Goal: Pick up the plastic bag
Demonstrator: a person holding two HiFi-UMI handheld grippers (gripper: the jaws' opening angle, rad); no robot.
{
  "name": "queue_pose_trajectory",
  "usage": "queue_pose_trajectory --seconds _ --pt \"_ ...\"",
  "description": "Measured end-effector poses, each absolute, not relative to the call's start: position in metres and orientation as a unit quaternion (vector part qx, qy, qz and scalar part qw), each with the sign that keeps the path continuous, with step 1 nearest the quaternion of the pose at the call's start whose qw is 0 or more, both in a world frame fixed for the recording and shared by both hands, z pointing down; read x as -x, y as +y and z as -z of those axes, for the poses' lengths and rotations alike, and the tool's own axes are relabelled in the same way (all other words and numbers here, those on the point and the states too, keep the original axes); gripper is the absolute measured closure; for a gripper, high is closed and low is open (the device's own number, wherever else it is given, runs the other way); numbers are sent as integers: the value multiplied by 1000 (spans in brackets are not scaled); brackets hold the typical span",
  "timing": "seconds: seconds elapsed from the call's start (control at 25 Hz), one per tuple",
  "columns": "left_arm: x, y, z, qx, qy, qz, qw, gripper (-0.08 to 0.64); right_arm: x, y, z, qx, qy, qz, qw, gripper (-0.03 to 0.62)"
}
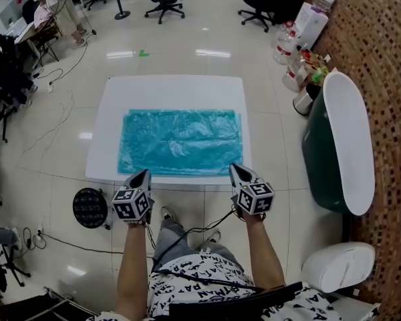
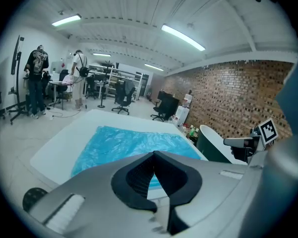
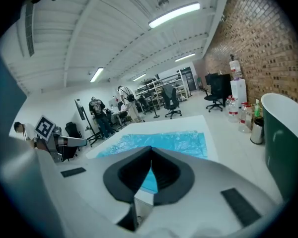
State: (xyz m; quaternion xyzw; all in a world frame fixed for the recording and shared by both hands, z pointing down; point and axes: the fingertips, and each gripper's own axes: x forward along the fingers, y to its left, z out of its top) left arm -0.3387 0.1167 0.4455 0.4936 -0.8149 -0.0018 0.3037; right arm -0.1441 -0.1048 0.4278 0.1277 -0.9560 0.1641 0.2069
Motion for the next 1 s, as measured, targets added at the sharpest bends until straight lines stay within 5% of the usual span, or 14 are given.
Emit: queue_pose_trajectory --seconds 0.36,1.0 --pt "267 104 -392 -549 -791 30 268 560 130 -43 -397 -109 -963 -134 205 587" --pt "316 137 -382 -569 -785 18 245 560 179 5 -374 -166 -955 -110 219 589"
